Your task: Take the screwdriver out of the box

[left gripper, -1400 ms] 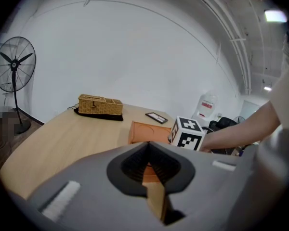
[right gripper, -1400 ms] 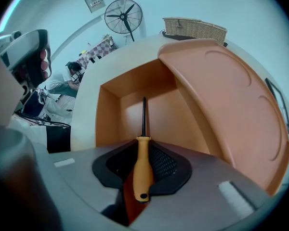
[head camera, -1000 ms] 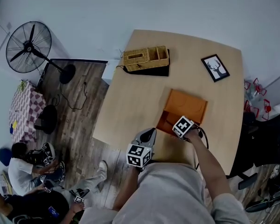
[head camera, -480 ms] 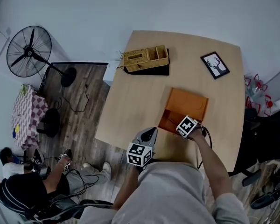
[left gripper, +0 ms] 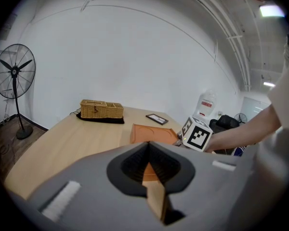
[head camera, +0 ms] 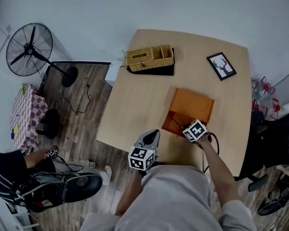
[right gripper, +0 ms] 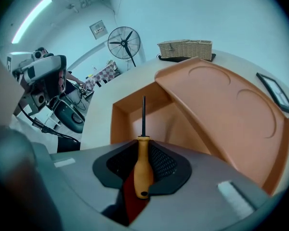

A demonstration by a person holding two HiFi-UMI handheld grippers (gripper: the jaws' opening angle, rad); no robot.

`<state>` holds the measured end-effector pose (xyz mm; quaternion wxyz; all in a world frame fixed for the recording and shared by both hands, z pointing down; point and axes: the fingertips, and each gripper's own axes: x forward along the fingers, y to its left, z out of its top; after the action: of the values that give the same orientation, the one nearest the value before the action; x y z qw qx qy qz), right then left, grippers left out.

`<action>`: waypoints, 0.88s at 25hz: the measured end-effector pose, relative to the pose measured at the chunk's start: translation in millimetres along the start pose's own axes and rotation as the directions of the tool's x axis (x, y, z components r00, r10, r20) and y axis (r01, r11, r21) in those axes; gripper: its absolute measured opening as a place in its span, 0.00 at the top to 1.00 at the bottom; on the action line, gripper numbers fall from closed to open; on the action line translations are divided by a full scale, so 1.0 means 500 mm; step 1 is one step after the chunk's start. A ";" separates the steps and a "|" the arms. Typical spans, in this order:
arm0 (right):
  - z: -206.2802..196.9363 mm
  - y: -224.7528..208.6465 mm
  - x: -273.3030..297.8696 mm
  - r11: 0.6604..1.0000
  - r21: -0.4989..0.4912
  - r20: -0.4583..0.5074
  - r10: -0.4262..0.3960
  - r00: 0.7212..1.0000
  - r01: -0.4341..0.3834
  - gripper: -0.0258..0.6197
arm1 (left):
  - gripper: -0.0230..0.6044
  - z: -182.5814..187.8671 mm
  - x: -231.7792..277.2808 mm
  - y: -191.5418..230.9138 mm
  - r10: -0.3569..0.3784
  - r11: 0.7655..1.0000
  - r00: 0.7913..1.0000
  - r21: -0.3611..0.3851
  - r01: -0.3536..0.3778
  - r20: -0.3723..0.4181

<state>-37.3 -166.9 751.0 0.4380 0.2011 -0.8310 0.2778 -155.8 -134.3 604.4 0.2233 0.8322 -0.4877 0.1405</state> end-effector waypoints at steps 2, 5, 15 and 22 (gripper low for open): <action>0.007 0.001 -0.010 1.000 0.009 0.032 0.000 0.999 0.000 0.85 | 0.88 0.002 0.002 -0.003 -0.004 1.000 1.000 0.003 0.004 -0.002; 0.022 0.002 -0.028 1.000 0.006 0.079 -0.009 0.997 0.009 0.85 | 0.88 0.001 0.006 -0.008 -0.013 1.000 1.000 0.009 0.013 -0.006; 0.070 -0.008 -0.078 0.998 0.058 0.221 -0.047 0.974 0.035 0.85 | 0.88 0.000 0.020 -0.014 -0.028 1.000 0.999 0.013 0.028 -0.017; 0.099 -0.015 -0.122 0.994 0.094 0.318 -0.083 0.944 0.056 0.85 | 0.88 -0.003 0.027 -0.016 -0.030 1.000 0.999 0.006 0.030 -0.022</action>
<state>-30.8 -198.5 678.9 0.2975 0.2908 -0.8713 0.2602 -142.0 -140.4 609.9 0.2280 0.8386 -0.4721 0.1480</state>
